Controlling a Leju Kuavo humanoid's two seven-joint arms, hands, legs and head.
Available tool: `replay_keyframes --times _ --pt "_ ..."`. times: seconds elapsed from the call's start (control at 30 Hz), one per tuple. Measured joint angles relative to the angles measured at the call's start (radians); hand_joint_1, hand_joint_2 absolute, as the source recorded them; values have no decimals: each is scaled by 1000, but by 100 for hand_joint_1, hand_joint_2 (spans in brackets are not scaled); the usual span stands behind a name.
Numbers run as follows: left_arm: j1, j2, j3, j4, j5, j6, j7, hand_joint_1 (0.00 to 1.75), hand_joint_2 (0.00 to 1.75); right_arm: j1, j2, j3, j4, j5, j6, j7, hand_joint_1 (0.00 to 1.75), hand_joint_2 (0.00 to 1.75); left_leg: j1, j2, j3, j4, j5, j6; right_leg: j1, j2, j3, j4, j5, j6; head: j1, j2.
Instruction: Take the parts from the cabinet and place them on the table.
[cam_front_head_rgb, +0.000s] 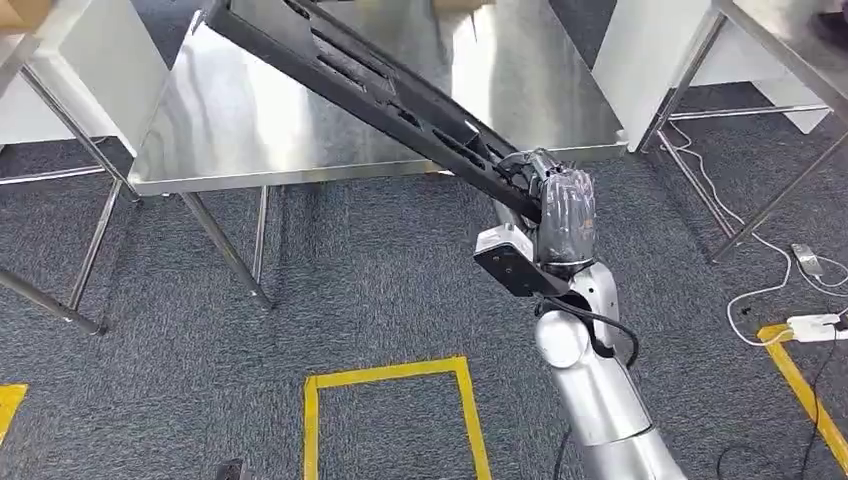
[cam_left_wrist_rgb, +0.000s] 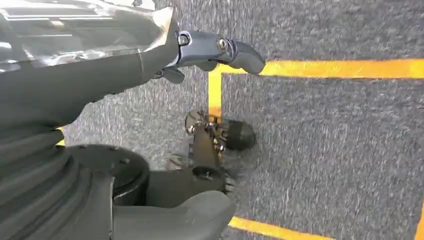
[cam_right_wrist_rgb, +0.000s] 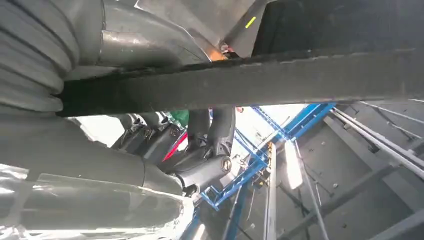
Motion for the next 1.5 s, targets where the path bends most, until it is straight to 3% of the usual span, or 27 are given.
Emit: replay_keyframes --times 0.03,0.1,0.13,0.17,0.27,0.33,0.37,0.43,0.5,0.53,0.57,0.63,0.7,0.77,0.83,0.87,0.93,1.0,1.07,1.1,1.13,1.17,1.2,1.3,1.37,1.47,1.5 --pt "0 -2 0 0 0 0 0 0 175 0 0 0 0 0 0 -1 175 175 4 -3 18 1 -14 -6 -3 0 16 -72 35 14 1 0" --pt "2 -3 1 1 -2 1 0 0 175 2 -4 0 3 0 0 -2 175 175 4 -5 32 2 -44 -20 -10 -2 50 -238 171 50 3 0" --pt "2 -2 2 1 -2 2 0 0 175 1 -7 -1 7 0 -1 -4 175 175 2 -5 56 20 -65 -26 -5 -9 46 -267 199 36 8 0" --pt "0 -2 2 0 -2 2 2 0 175 3 -5 2 9 1 -2 -5 175 175 0 -7 51 11 -78 -31 0 -4 65 -257 184 -2 9 0" --pt "-1 -1 2 -1 -3 2 3 0 175 5 -5 -2 8 2 -4 -5 175 175 3 -4 64 24 -81 -41 -11 -1 81 -259 177 -38 2 0" --pt "-6 -2 2 -2 -8 2 3 0 175 3 -5 -2 7 3 -7 -5 175 175 6 6 -21 160 -59 -53 -11 -1 106 -266 161 -59 -5 0" --pt "-7 -2 2 -2 -11 2 3 0 175 5 -5 -2 7 6 -8 -5 175 175 10 9 -77 234 -75 -58 -10 0 116 -268 151 -59 -6 0" --pt "-3 -3 2 -1 -12 2 5 0 175 14 -7 -3 8 8 -10 -3 175 175 12 10 -160 318 -162 -65 -9 2 142 -269 126 -59 -6 0" --pt "1 -4 2 -1 -13 2 8 0 175 22 -7 -3 8 10 -11 -2 175 175 11 11 -196 291 -192 -64 -8 8 178 -269 98 -57 -6 0" --pt "1 -4 2 -1 -13 2 8 0 175 22 -7 -3 8 10 -11 -2 175 175 11 12 -195 236 -158 -57 -4 10 200 -269 83 -56 -7 0" --pt "1 -4 2 -1 -14 2 8 0 175 21 -6 -3 8 10 -11 -2 175 175 8 11 -185 161 -84 -45 0 10 222 -270 67 -56 -6 0" --pt "8 4 2 1 -14 2 8 0 175 19 -6 -3 9 10 -12 -2 175 175 -10 1 -183 47 125 -10 4 15 255 -269 41 -51 -1 0" --pt "5 3 2 0 -13 2 10 0 175 21 0 -1 7 11 -14 -1 175 175 -16 4 -159 42 101 -2 2 21 262 -297 24 -38 -3 0" --pt "0 0 2 -1 -14 2 9 0 175 16 -2 -4 3 12 -17 1 175 175 -18 5 -126 21 96 6 11 20 282 -276 42 -23 -7 0" --pt "-3 0 2 -3 -14 2 8 0 175 12 -2 -4 0 12 -18 1 175 175 -13 2 -94 5 87 9 5 11 235 -187 60 -12 -8 0" --pt "-8 0 2 -3 -14 2 8 0 175 9 -2 -3 0 11 -18 1 175 175 -14 1 -86 9 73 18 7 11 173 -99 59 -15 -4 0" --pt "-8 0 2 -3 -14 2 8 0 175 15 -5 -4 0 11 -17 2 175 175 -14 -4 -67 14 44 14 5 11 82 -5 3 -22 -2 0" --pt "-5 -2 2 -3 -14 2 9 0 175 21 -8 -3 0 11 -17 2 175 175 -15 -9 -41 26 14 11 5 11 46 -32 -14 -18 -2 0" --pt "-4 -5 2 -3 -14 2 9 0 175 20 -8 -3 0 11 -17 2 175 175 -15 -13 -8 35 -17 8 4 9 75 -172 45 -3 -2 0" --pt "-5 -5 2 -3 -14 2 9 0 175 20 -8 -4 0 11 -17 2 175 175 -15 -15 6 38 -29 6 4 8 91 -234 90 6 -2 0" --pt "-3 -6 2 -3 -14 2 9 0 175 23 -11 -4 1 11 -17 2 175 175 -14 -17 21 34 -49 -1 6 5 111 -235 161 6 -5 0" --pt "-7 -5 2 -3 -14 2 9 0 175 20 -11 -4 2 11 -17 2 175 175 -13 -17 36 37 -54 -6 12 5 106 -243 140 -1 -5 0" --pt "-9 -6 2 -3 -15 2 9 0 175 16 -12 -4 2 14 -16 2 175 175 -13 -16 36 29 -59 -12 20 7 130 -258 136 -22 0 0" --pt "-7 -8 2 -3 -21 2 8 0 175 17 -11 -7 -3 20 -16 8 175 175 -13 -14 49 33 -59 -24 0 12 152 -276 138 -48 -4 0" --pt "-10 -9 2 -3 -23 2 7 0 175 16 -11 -10 -11 27 -16 13 175 175 -10 2 12 106 -71 -40 -6 9 174 -287 130 -61 -11 0" --pt "-7 -9 2 -3 -25 4 6 0 175 19 -13 -11 -16 29 -15 18 175 175 16 8 -140 311 -141 -61 -10 9 186 -289 115 -60 -11 0" --pt "-4 -9 2 -3 -26 5 6 0 175 23 -15 -12 -16 29 -15 19 175 175 22 11 -176 338 -141 -69 -13 9 194 -289 108 -56 -11 0"
